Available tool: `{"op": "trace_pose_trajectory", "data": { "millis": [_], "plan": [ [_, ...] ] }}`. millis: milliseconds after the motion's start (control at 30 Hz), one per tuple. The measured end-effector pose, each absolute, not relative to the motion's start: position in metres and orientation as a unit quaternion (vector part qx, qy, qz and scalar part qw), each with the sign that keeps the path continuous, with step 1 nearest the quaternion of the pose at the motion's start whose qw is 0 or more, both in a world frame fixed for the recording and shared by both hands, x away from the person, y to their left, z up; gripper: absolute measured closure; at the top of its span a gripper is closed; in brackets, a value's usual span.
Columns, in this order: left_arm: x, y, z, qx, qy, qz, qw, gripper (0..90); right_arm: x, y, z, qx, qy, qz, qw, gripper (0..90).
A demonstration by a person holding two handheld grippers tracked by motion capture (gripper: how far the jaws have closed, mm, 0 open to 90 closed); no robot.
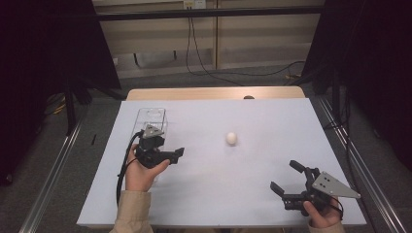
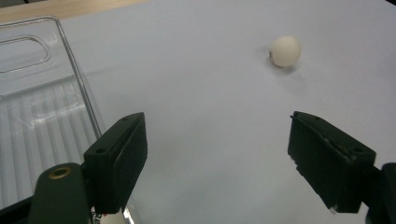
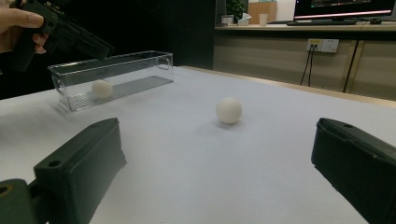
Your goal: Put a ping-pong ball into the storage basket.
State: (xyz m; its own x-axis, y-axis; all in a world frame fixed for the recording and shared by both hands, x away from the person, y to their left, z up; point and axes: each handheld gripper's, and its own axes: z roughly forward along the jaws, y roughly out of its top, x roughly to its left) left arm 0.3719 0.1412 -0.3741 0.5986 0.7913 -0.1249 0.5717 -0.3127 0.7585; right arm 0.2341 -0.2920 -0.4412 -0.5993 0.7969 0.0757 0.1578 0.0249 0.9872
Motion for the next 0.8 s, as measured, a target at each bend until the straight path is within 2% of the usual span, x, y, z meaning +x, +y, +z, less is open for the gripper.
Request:
{"op": "trace_pose_trajectory", "data": {
  "millis": [800],
  "plan": [
    [0.373,0.121,-0.378,0.805,0.411,0.123,0.409,13.5,0.234,-0.293,-0.442,0.360,0.664,0.598,0.268,1.3]
  ]
}}
